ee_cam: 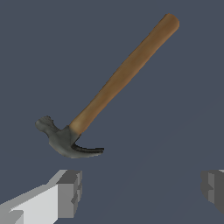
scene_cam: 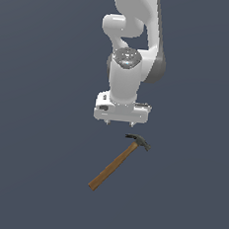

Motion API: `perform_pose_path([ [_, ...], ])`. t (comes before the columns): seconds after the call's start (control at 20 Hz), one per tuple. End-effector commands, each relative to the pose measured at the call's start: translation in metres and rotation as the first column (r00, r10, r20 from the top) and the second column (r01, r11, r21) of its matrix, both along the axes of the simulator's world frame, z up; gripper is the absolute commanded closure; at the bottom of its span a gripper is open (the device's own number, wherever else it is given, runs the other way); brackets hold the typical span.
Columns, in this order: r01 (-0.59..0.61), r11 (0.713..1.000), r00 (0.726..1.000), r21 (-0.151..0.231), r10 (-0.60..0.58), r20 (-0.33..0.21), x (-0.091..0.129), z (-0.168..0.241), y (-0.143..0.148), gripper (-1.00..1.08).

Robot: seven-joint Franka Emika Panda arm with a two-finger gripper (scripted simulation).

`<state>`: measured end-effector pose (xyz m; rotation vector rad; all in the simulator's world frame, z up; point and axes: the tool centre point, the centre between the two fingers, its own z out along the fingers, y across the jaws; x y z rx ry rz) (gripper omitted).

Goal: Pick up the object and move it to a goal position.

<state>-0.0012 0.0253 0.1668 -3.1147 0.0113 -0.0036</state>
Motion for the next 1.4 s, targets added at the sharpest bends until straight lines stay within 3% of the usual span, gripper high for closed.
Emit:
perform_pose_path([
  [0.0, 0.000, 1.000, 1.000, 0.000, 0.000, 0.000, 0.000, 0.000, 0.000, -0.92],
  [0.45, -0.013, 0.999, 1.000, -0.031, 0.014, 0.010, 0.006, 0.005, -0.003, -0.92],
  [0.8, -0.012, 0.999, 1.000, -0.030, 0.012, 0.010, 0.006, 0.005, -0.003, -0.92],
  [1.35, 0.109, 0.994, 0.994, -0.024, -0.109, 0.007, 0.017, -0.008, -0.002, -0.92],
])
